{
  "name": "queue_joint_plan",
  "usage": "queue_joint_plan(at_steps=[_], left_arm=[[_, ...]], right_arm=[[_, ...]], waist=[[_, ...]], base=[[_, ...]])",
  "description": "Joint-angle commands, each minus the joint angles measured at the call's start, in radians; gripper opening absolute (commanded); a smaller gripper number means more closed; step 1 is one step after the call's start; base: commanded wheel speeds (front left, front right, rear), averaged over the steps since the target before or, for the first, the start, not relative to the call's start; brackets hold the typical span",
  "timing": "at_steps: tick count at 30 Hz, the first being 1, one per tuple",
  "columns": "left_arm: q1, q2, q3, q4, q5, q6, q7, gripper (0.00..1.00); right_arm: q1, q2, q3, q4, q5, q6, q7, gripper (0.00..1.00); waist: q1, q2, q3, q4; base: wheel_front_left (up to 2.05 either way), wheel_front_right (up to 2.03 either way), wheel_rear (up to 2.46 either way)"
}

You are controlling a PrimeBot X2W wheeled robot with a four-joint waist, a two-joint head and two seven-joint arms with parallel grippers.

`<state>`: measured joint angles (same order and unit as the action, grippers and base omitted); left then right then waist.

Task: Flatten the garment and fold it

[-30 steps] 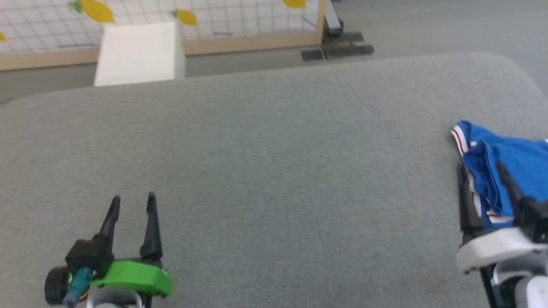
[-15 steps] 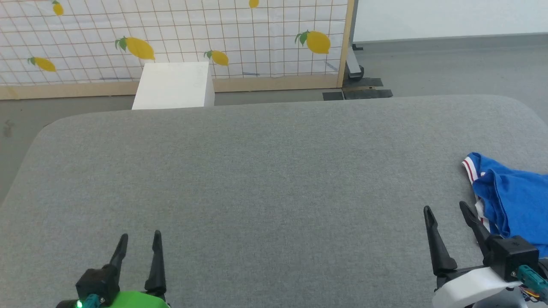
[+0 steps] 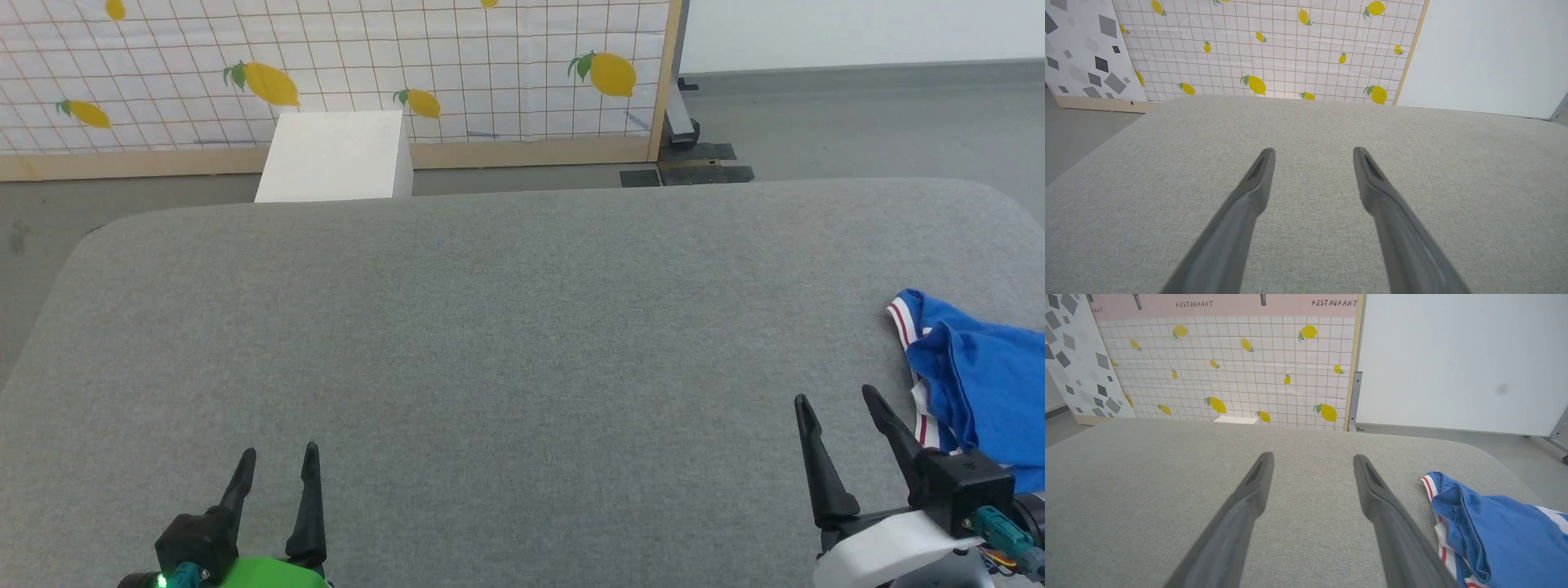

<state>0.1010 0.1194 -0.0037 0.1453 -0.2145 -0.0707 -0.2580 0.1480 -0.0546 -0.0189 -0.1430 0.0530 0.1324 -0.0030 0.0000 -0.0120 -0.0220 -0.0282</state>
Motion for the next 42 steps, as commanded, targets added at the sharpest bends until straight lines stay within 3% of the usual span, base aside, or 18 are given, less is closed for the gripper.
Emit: queue_joint_plan(at_steps=[1,4,5,6,42], left_arm=[[-0.003,-0.007,0.006,0.001,0.008,-0.007,-0.004,1.0],[-0.004,-0.009,0.012,0.002,0.01,-0.009,-0.004,1.0],[-0.005,-0.009,0.013,0.003,0.011,-0.01,-0.004,0.0],[0.0,-0.003,0.01,0.002,0.004,-0.007,0.0,0.0],[-0.027,-0.02,0.008,-0.037,0.059,0.013,0.069,0.0]], right_arm=[[0.007,0.003,0.004,-0.006,0.001,-0.002,0.004,1.0],[0.008,0.003,0.006,-0.008,0.002,-0.002,0.002,1.0],[0.008,0.003,0.007,-0.008,0.002,-0.002,0.002,0.0],[0.0,0.0,0.005,-0.001,0.0,0.0,0.003,0.0],[-0.039,0.001,0.009,0.037,-0.014,0.0,0.003,0.0]], waist=[[0.0,0.012,0.001,-0.001],[0.0,0.012,0.002,-0.003],[0.0,0.012,0.002,-0.004],[0.0,0.0,0.002,-0.003],[0.0,0.0031,0.007,0.005]], base=[[0.0,0.0,0.0],[0.0,0.0,0.0],[0.0,0.0,0.0],[0.0,0.0,0.0],[0.0,0.0,0.0]])
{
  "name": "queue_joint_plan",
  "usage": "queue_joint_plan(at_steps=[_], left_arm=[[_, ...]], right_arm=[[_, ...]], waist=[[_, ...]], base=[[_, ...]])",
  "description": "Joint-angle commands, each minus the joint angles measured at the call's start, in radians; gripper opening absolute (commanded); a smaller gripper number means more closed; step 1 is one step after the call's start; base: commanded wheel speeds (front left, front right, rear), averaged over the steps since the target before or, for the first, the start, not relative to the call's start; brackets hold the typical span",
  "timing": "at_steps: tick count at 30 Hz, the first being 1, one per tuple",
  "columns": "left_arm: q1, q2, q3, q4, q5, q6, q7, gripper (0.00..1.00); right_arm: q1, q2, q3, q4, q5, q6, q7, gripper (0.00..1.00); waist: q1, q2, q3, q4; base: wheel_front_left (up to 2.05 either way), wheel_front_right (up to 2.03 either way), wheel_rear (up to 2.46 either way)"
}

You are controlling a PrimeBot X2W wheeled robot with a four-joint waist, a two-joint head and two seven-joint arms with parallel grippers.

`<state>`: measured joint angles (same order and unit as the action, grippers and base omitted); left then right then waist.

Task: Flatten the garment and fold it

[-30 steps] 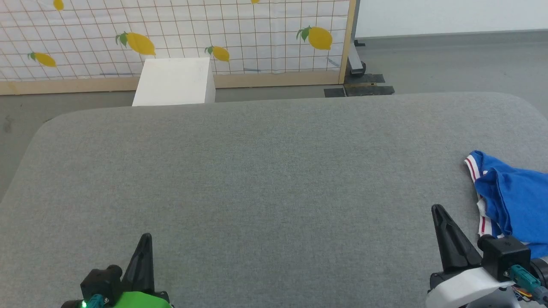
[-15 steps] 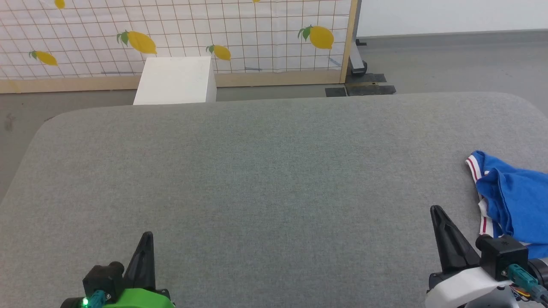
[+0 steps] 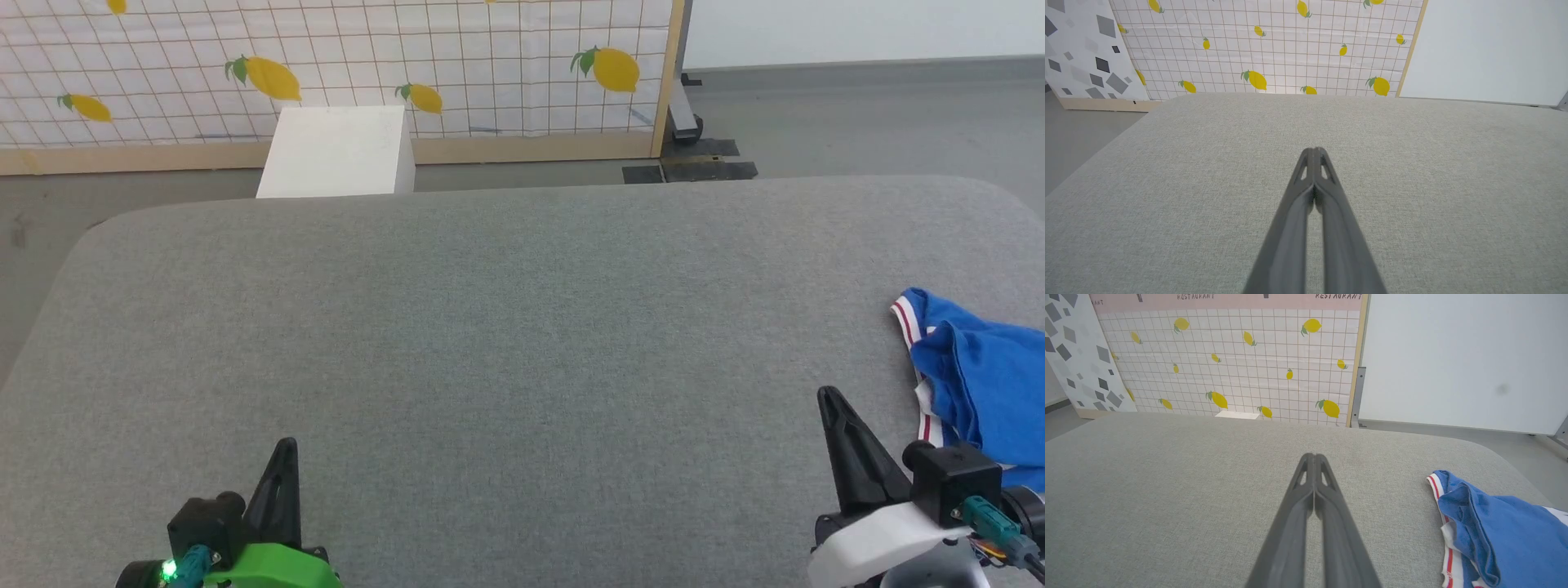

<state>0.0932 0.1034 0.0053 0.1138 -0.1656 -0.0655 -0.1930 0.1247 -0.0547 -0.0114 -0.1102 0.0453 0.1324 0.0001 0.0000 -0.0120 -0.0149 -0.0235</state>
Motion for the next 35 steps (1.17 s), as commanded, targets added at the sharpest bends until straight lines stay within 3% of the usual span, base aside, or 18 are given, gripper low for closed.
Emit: queue_joint_plan(at_steps=[1,35], left_arm=[[-0.02,-0.005,-0.001,-0.007,0.012,0.009,0.006,0.0],[-0.047,-0.023,-0.002,-0.046,0.068,0.029,0.075,0.0]], right_arm=[[-0.017,0.001,0.001,0.006,-0.007,0.0,0.0,0.0],[-0.057,0.002,0.005,0.044,-0.021,-0.001,0.0,0.0]], waist=[[0.0,0.0033,0.0,0.0],[0.0,0.0065,0.006,0.009]], base=[[0.0,0.0,0.0],[0.0,0.0,0.0]])
